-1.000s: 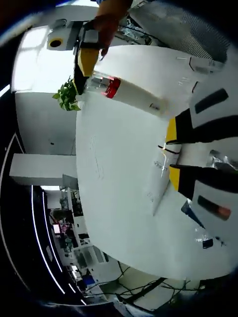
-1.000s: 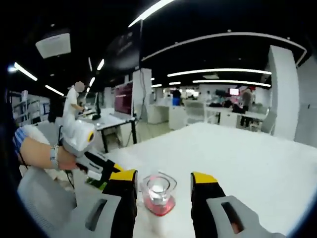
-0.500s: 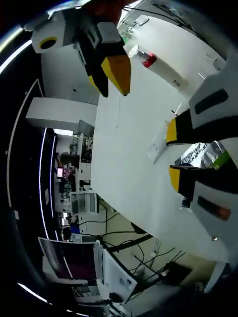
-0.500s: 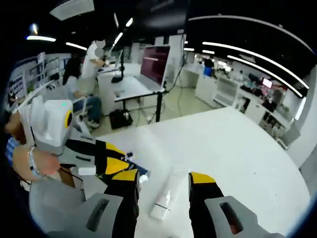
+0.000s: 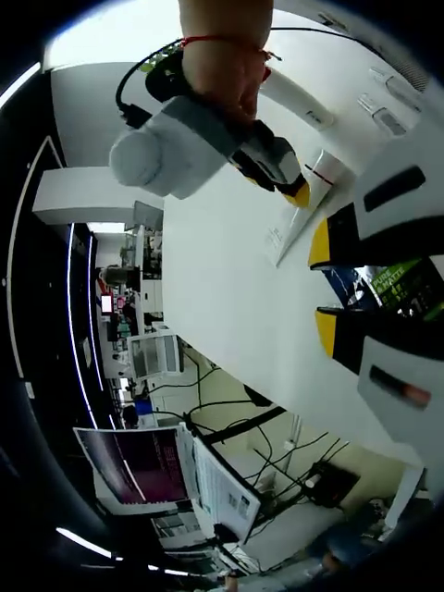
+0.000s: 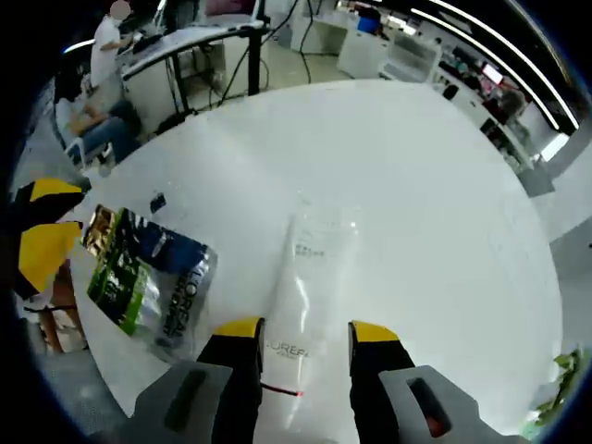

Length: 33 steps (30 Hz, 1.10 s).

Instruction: Arrange the skincare products in the storage area until every visible bottle or jar stands upright without overlapping.

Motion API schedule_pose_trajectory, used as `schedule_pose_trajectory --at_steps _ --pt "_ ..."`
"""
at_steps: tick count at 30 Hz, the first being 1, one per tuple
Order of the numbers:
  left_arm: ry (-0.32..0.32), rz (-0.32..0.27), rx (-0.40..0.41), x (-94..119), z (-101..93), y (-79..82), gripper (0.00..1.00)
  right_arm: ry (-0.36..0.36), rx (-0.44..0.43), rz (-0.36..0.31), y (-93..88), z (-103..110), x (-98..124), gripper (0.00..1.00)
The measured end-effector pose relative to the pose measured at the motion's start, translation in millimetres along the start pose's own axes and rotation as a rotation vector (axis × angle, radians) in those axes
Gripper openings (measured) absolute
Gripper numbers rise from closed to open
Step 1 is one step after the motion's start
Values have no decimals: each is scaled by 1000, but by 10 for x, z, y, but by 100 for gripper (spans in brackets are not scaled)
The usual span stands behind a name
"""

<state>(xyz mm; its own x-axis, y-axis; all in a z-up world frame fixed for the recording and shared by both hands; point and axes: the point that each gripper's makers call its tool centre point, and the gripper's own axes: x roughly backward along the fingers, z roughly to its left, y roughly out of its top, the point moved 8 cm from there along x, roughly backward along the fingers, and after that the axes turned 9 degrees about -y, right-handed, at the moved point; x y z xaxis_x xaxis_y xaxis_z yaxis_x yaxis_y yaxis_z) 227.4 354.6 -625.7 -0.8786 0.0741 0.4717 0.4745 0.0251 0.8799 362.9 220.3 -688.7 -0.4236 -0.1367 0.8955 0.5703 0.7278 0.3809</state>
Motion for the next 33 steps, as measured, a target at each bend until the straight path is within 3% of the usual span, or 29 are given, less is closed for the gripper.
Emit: schedule_pose_trajectory --at_steps 1,7,9,10,14,22,25,27,30,33 --pt "-2 1 -2 -4 -4 1 15 27 -13 34 -26 4 -11 35" --pt "-9 10 -5 -36 -9 -10 14 20 -22 67 -16 27 -118 37" --pt "-15 22 -5 -50 -17 -29 14 28 -3 77 -10 60 -137 32" --pt "-16 26 -8 -52 -19 -34 14 13 -53 86 -2 74 -116 31" --pt "-15 31 -25 -57 -26 -31 13 28 -26 41 -17 88 -111 27" --pt "-64 62 13 -112 -47 -91 14 -54 29 0 -114 203 13 21" --pt "-107 74 25 -135 -90 -111 16 -44 -5 -68 -118 199 150 20" --pt "-135 79 46 -147 -109 -119 16 -47 14 -168 -91 216 319 20" --pt "-202 36 113 -142 -135 -85 17 -40 21 -279 -102 254 561 21" --pt "-320 -63 238 -83 -175 18 16 8 -17 -423 -205 306 874 21"
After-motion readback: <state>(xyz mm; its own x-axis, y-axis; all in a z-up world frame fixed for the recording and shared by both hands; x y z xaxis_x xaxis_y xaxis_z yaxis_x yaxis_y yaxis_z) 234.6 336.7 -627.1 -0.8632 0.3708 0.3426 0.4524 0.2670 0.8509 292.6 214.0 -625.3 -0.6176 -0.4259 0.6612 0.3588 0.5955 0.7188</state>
